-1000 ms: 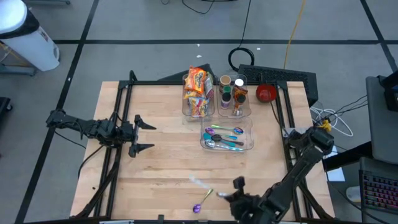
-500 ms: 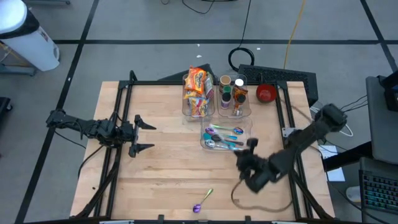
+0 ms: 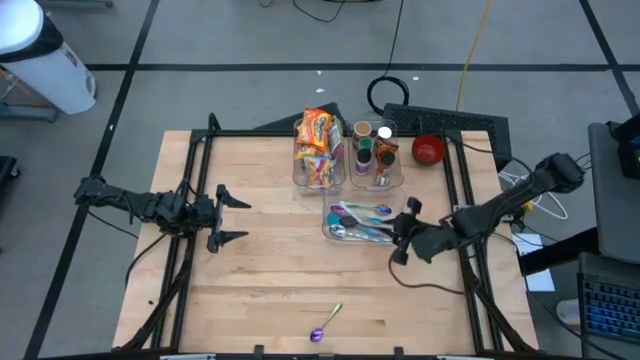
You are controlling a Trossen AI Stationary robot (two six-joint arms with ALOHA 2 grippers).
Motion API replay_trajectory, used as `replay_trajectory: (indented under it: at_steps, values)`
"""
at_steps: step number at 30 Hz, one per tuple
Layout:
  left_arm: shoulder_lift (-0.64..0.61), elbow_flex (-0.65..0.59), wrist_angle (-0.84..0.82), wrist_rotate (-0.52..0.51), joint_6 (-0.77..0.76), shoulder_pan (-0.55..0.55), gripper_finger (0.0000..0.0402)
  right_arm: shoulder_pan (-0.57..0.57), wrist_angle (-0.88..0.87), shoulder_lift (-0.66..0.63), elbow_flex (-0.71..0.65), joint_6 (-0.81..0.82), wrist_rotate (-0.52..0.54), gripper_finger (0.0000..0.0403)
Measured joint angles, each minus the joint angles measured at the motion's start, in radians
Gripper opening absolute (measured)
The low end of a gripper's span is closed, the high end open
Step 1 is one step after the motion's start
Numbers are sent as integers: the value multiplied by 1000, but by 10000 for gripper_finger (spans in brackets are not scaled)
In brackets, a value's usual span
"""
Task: Pick & Place Food Item
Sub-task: Put the blue green spoon into the bottom transparent bin
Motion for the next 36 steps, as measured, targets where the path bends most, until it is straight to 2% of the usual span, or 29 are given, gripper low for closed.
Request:
replay_trajectory:
  at_steps: [4,8,12,15,18,21,25,28,32,36]
  values:
    - [0,0,0,0,0,0,374,-10,66,-36,-24,-30,0,159]
    - [0,0,0,0,0,0,374,11,260,-35,-25,-151,-44,201]
    - [0,0,0,0,0,0,374,55,583,21,-25,-287,-199,211]
    - [0,0,0,0,0,0,374,110,848,122,-24,-388,-306,207]
    - [0,0,0,0,0,0,374,165,974,251,35,-482,-352,203]
    - [0,0,0,0,0,0,374,197,864,374,189,-505,-365,202]
    - [0,0,0,0,0,0,374,202,536,568,436,-448,-360,206]
    - [0,0,-1,0,0,0,374,189,390,726,572,-437,-363,207]
    - [0,0,-1,0,0,0,374,159,303,880,678,-444,-377,199]
    - [0,0,0,0,0,0,374,130,232,954,703,-367,-491,189]
